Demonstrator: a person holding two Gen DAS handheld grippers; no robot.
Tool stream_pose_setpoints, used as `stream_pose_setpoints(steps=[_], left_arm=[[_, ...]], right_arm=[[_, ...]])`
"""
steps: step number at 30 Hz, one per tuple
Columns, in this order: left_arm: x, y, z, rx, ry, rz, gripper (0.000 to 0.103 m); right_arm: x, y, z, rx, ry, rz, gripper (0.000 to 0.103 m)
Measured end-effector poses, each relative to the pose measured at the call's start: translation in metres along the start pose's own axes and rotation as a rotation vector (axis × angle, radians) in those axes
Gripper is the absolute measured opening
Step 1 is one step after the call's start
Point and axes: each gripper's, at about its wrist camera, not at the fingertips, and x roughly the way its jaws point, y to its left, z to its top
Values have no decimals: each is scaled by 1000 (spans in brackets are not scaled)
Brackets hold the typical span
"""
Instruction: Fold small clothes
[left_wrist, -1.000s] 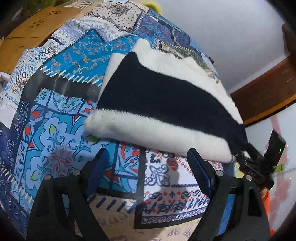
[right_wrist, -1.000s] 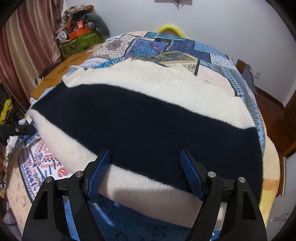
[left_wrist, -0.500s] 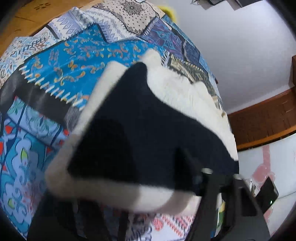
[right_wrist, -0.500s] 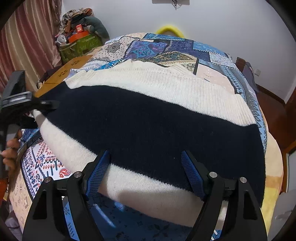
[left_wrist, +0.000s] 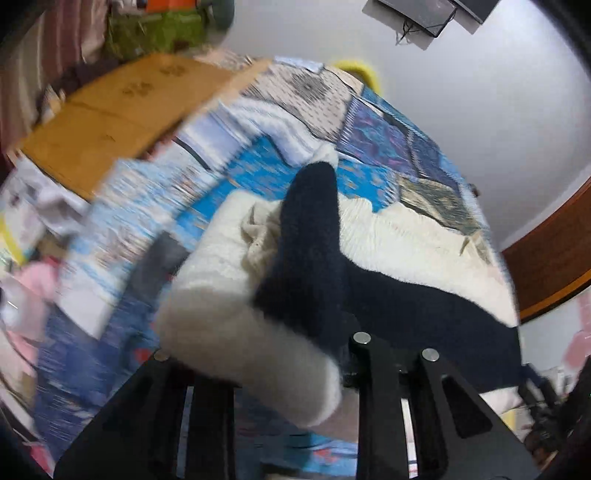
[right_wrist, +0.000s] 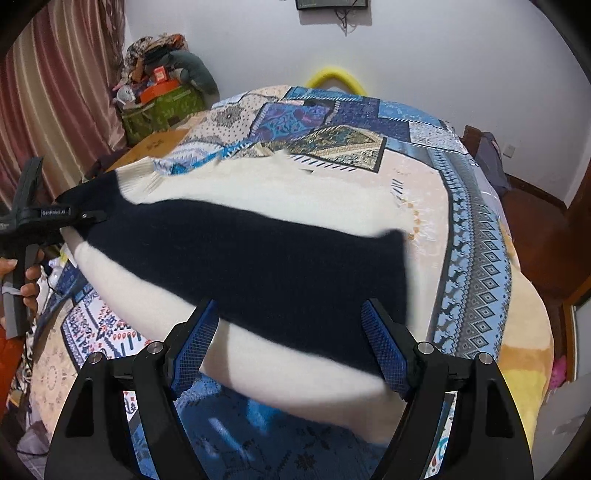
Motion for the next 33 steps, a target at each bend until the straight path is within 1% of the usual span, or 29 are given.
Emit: stream_pose_setpoints(steps=[2, 4, 7, 10, 12, 14, 17, 21, 24, 28, 31, 33], left_arm=[[-7, 3, 4, 28, -22, 51, 25], [-15, 1, 7, 43, -39, 68, 25], [-28, -15, 13, 62, -72, 50, 24], [-38, -47, 23, 112, -122, 28, 24], [-49, -72, 28, 149, -156, -3, 23], [-56, -97, 35, 184, -181, -34, 23], [-66, -136, 39, 235, -205, -93, 22], [-72, -195, 38, 310, -217, -164, 22], [-69, -237, 31, 367, -225, -188, 22], [-60, -278, 16, 426, -223, -184, 22], [-50, -292, 1, 460, -208, -168, 22], [-42, -299, -10, 492, -179, -165, 22]], right_arm=[[-3, -1, -1, 7, -9, -9, 77], [-3, -2, -3, 13, -11, -9, 77], [2, -3, -5, 19, 5, -6, 77], [12, -7, -7, 34, 32, 4, 76], [15, -9, -8, 45, 41, 15, 76], [18, -9, -10, 46, 41, 21, 74], [19, -9, -12, 46, 38, 23, 74], [21, -11, -12, 51, 41, 29, 73], [22, -12, -12, 57, 41, 37, 73], [22, -15, -13, 65, 41, 48, 73], [22, -16, -13, 66, 42, 57, 73], [18, -19, -11, 74, 36, 67, 73]])
